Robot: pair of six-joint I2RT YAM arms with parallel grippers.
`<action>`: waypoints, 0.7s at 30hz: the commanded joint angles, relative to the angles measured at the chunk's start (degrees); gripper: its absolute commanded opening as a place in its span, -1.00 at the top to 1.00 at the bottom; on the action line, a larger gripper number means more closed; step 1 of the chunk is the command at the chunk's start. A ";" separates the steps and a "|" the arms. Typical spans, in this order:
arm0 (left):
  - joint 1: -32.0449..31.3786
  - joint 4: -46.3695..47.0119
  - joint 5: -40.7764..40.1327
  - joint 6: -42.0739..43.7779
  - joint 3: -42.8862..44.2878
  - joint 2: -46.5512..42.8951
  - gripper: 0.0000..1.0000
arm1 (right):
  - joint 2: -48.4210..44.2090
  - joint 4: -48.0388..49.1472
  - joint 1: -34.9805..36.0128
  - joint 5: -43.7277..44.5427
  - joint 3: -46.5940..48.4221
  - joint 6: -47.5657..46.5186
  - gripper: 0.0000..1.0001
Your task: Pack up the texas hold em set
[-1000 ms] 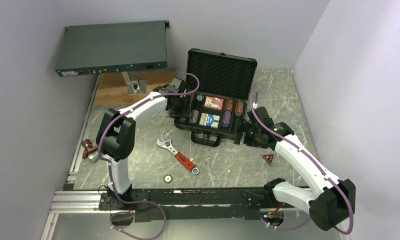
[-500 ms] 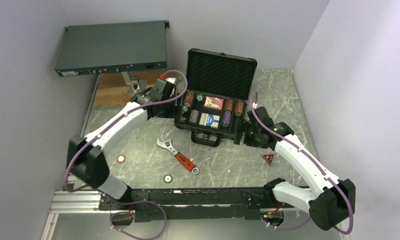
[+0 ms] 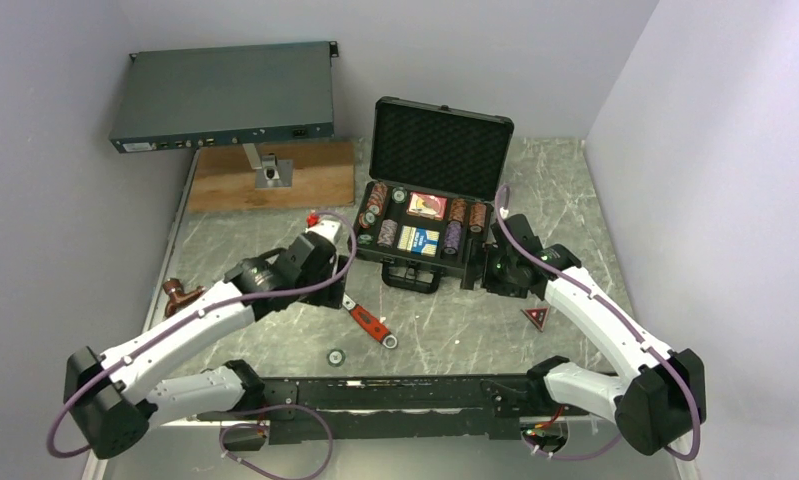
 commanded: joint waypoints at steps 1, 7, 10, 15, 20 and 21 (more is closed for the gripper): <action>-6.48 -3.03 -7.23 -5.01 -1.62 -4.86 -0.51 | -1.21 4.01 -0.15 -2.53 -0.34 1.14 -0.84; -15.37 -4.30 -16.80 -12.13 -4.96 -9.06 -0.99 | -4.03 4.19 -0.15 -1.99 -1.59 1.49 -0.87; -15.38 -2.13 -20.16 -17.00 -9.06 -10.05 -0.99 | -6.12 4.00 -0.15 -1.28 -2.06 1.52 -0.90; -15.38 7.03 -14.69 -10.50 -14.39 -13.92 -0.99 | -9.80 4.09 -0.15 1.71 -2.73 1.62 -0.93; -15.74 7.22 -7.46 -5.11 -16.01 -13.30 -0.89 | -12.06 4.41 -0.15 2.67 -4.14 1.99 -0.92; -16.02 7.36 -6.35 -4.54 -16.23 -12.70 -0.87 | -12.28 4.49 -0.15 2.66 -4.29 2.10 -0.92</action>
